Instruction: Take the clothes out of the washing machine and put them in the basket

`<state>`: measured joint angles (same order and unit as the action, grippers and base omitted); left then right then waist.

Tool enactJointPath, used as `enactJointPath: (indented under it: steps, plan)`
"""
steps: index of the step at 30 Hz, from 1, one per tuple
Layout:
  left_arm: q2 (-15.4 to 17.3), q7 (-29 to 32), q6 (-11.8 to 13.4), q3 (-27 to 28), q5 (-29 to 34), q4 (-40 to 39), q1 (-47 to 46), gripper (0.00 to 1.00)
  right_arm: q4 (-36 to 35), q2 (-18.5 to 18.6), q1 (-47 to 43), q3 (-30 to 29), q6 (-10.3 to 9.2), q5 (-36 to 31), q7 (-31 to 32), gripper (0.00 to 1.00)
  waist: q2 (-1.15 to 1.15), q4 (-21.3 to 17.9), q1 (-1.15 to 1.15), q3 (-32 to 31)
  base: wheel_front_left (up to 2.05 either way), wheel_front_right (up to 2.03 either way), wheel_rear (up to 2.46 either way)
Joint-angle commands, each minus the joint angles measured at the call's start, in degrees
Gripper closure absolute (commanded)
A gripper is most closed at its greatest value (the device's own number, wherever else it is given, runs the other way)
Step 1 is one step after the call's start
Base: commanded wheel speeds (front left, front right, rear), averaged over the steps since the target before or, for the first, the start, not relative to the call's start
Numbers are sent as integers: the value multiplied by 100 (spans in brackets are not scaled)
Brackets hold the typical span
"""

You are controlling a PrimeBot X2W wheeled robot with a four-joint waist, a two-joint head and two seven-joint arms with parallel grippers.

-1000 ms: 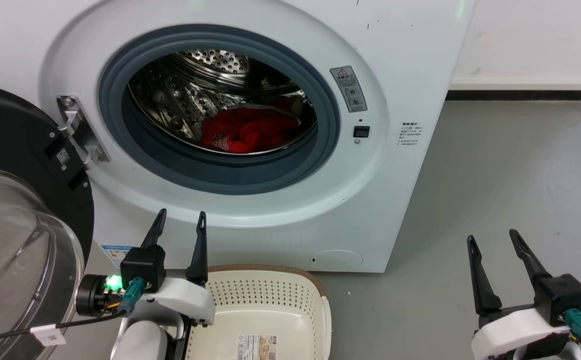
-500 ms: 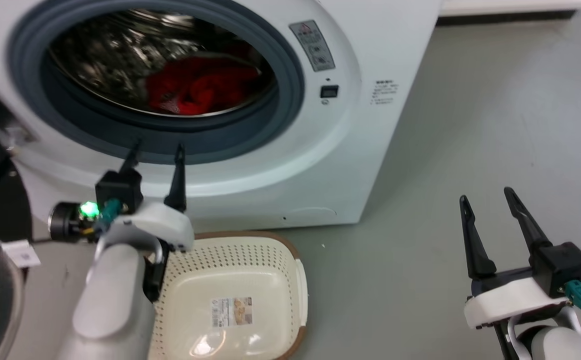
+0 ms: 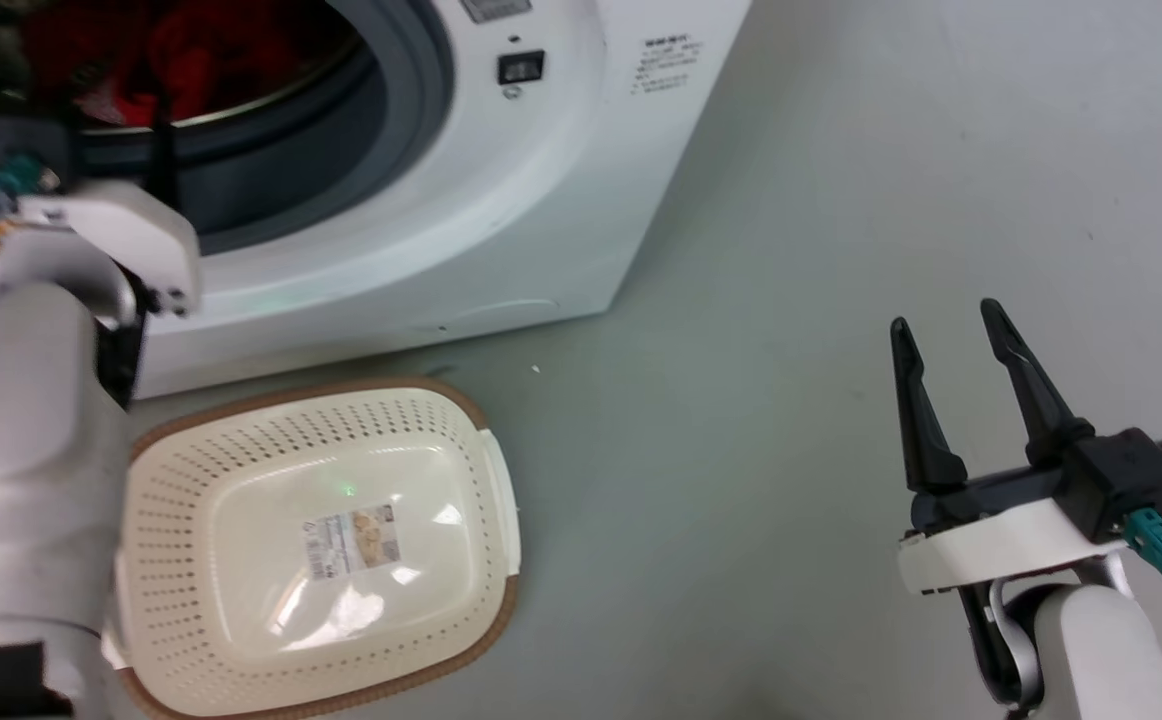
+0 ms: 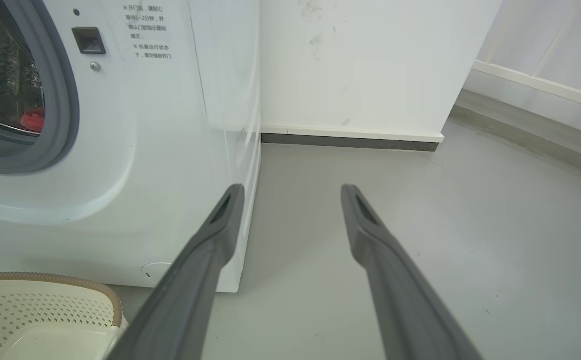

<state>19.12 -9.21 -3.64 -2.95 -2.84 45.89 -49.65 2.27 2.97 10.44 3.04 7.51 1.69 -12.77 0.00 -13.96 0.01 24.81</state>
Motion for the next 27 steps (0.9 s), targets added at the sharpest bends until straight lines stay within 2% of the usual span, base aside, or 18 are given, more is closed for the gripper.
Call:
enactJointPath:
  steps: [1,7,15,21,27]
  plan:
    - [148,95,-30,13,36,65,-274,0,55,-19,172,68,-4,90,-69,0,0,-359,-1,439,0,0,0]
    - [721,631,-151,-67,153,354,-1163,0,264,-17,475,310,-5,329,-203,0,0,-636,-1,906,0,0,0]
    - [1233,1779,-340,-438,263,697,-2344,0,346,-17,770,572,-4,603,-249,0,0,-905,-1,1372,0,0,0]
    - [1445,3159,-381,-938,86,949,-3091,0,283,-17,847,707,-5,756,-243,0,0,-1055,-1,1618,0,0,0]
    - [1735,4681,-377,-1366,-446,1104,-3462,0,239,-16,855,782,-5,839,-242,0,0,-1180,-1,1766,0,0,0]
